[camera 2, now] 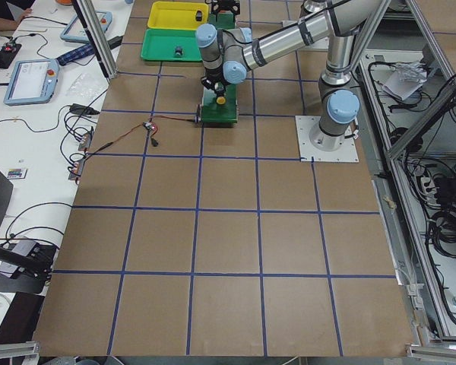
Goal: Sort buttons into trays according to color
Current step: 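Place the yellow-capped button on the belt with left gripper and raise it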
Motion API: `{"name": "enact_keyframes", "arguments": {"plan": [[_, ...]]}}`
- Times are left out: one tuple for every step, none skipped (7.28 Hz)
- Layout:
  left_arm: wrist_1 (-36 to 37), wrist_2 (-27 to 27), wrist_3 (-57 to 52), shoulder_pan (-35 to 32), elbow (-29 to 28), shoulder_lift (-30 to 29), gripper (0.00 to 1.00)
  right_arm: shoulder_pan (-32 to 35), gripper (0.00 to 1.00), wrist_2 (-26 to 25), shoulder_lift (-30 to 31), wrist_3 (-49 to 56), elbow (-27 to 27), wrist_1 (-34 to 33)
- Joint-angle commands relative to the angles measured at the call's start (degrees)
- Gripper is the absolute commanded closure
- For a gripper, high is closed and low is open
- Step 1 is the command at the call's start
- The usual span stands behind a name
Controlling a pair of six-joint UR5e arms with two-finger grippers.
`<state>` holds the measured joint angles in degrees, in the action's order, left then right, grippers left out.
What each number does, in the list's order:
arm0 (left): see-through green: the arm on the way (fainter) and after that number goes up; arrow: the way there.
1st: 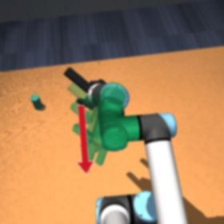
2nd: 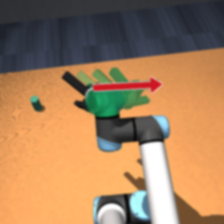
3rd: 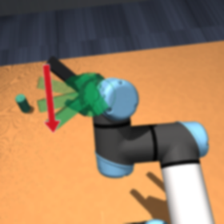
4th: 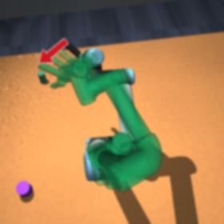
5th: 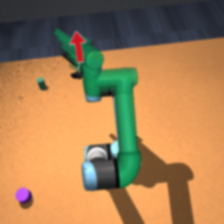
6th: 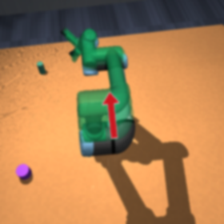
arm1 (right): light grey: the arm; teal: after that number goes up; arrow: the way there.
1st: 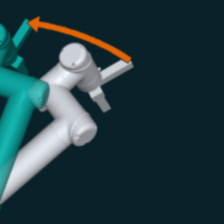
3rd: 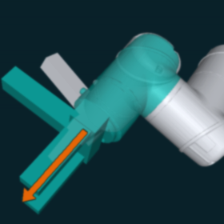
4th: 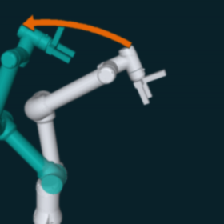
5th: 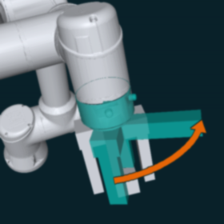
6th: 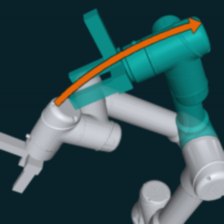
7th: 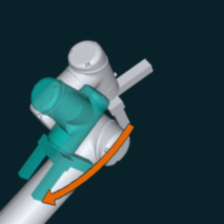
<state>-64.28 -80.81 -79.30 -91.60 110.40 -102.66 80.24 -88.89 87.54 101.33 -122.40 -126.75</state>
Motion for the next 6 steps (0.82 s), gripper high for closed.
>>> {"name": "enact_keyframes", "arguments": {"plan": [[2.9, 0.2, 0.5, 0.9, -0.7, 1.1, 0.0, 0.0, 0.0, 0.0, 0.0, 0.0, 0.0, 0.0], [2.0, 0.3, 5.0, 1.2, -3.7, 1.3, 0.0, 0.0, 0.0, 0.0, 0.0, 0.0, 0.0, 0.0], [0.0, 0.3, 11.0, 1.1, -6.2, 2.2, 0.0, 0.0, 0.0, 0.1, 0.0, 0.0, 0.0, 0.0], [-5.1, 0.3, 12.5, 1.1, -8.9, 2.8, 0.0, 0.0, 0.0, 0.1, 0.0, 0.0, 0.0, 0.0], [-8.8, 0.0, 16.2, 1.1, -11.2, 3.8, 0.0, 0.0, 0.0, 0.0, 0.0, 0.0, 0.1, 0.0], [-13.7, -0.2, 20.7, 1.1, -13.5, 5.7, 0.0, 0.0, 0.0, 0.0, 0.0, 0.0, 0.1, 0.0]]}}
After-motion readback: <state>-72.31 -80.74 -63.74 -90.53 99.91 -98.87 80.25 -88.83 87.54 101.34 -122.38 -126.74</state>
